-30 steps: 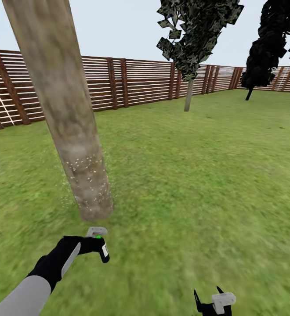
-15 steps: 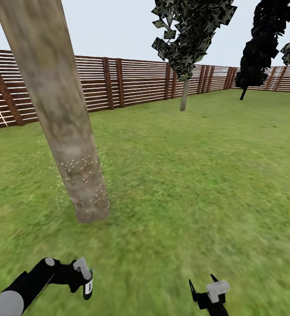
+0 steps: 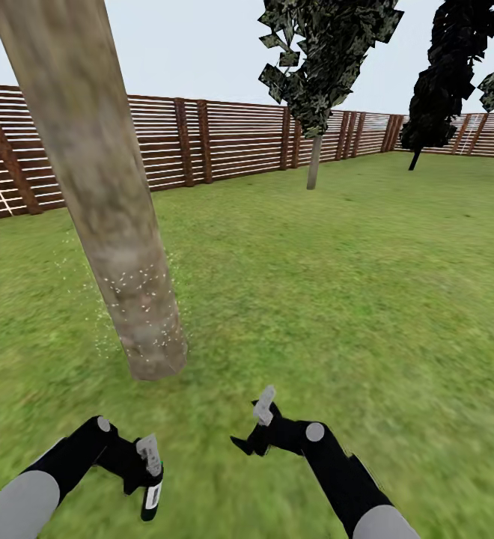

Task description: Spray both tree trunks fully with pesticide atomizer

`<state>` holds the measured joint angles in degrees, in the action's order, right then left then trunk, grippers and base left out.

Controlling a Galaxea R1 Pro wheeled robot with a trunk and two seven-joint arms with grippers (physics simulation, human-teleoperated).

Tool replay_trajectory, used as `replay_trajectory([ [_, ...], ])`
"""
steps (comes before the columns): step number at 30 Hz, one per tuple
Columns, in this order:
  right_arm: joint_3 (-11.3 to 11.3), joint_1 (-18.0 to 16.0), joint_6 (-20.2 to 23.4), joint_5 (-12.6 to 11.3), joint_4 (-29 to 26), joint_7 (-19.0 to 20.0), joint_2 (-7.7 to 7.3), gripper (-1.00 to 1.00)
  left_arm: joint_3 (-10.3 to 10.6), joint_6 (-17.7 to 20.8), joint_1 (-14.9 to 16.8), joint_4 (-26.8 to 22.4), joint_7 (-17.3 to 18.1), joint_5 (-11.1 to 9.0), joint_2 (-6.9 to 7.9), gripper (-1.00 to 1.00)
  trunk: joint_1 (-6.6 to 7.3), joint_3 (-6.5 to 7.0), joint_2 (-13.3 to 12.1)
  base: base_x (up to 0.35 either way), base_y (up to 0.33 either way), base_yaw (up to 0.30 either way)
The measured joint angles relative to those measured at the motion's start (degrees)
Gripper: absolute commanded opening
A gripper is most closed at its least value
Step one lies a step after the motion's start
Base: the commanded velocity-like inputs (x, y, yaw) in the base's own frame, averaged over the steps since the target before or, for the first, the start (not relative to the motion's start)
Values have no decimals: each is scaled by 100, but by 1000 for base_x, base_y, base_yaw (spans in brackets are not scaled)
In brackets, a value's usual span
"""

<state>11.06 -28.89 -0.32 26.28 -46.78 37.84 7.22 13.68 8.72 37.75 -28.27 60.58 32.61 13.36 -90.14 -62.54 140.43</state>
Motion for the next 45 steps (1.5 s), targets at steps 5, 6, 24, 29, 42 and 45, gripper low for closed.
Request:
replay_trajectory([
  [5, 665, -35, 134, 172, -36, 55, 62, -100, -10, 58, 234, -1, -9, 387, -179, -100, 0, 0, 0, 0, 0, 0],
  [6, 727, -75, 327, 182, -38, 191, 82, -100, -9, 59, 286, -2, -5, 396, -200, -100, 0, 0, 0, 0, 0, 0],
  [24, 792, -788, 937, 613, -131, 1560, 104, -100, -31, -338, 628, 5, 461, 533, -722, -100, 0, 0, 0, 0, 0, 0],
  [29, 792, -857, 937, 592, -155, 1560, 107, -100, -67, -371, 631, 5, 465, 495, -979, -100, 0, 0, 0, 0, 0, 0],
  [42, 792, -875, 937, 589, -156, 1560, 129, -100, -67, -369, 748, 1, 454, -20, -1153, -100, 0, 0, 0, 0, 0, 0],
  [45, 792, -873, 937, 589, -156, 1560, 130, -100, -51, -387, 759, 6, 459, -410, -1149, -100, 0, 0, 0, 0, 0, 0],
])
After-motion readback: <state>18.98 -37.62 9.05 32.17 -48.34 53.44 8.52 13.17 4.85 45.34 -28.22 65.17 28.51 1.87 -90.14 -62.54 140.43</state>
